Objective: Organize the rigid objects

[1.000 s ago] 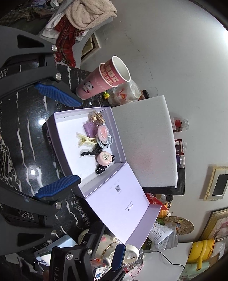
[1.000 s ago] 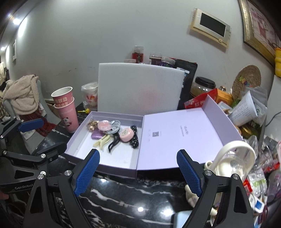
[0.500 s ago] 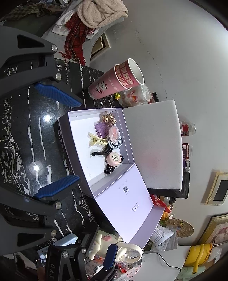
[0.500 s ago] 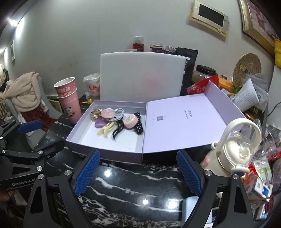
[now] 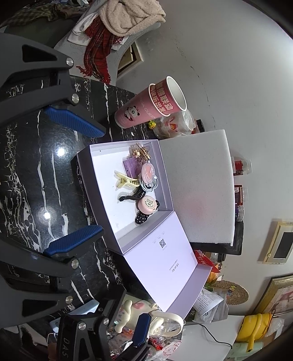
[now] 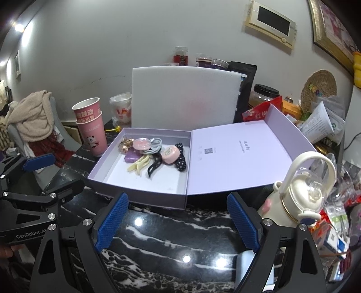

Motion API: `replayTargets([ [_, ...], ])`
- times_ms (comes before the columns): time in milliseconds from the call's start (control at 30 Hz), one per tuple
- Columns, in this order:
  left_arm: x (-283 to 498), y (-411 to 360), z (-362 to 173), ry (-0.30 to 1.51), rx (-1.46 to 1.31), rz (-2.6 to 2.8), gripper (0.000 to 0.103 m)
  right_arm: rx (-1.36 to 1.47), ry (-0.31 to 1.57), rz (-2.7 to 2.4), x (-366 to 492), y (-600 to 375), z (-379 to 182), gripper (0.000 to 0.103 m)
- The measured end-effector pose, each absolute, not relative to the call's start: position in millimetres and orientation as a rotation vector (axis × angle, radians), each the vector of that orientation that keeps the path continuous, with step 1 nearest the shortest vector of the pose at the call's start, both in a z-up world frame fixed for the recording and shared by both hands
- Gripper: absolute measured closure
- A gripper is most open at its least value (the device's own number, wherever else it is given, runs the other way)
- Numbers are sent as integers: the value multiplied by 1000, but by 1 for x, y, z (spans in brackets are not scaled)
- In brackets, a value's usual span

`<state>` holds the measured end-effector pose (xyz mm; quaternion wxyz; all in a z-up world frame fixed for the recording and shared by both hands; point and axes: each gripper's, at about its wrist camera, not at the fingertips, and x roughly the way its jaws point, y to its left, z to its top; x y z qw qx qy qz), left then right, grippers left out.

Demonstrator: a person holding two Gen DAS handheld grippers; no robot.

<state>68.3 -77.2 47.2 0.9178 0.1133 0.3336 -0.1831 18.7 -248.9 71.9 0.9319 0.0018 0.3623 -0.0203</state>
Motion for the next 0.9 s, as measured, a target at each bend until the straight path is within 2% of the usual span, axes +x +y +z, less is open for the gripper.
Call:
replayTargets([
  [900, 70, -71, 47, 698, 222, -360, 23, 0, 748, -38, 19, -247, 71, 13],
])
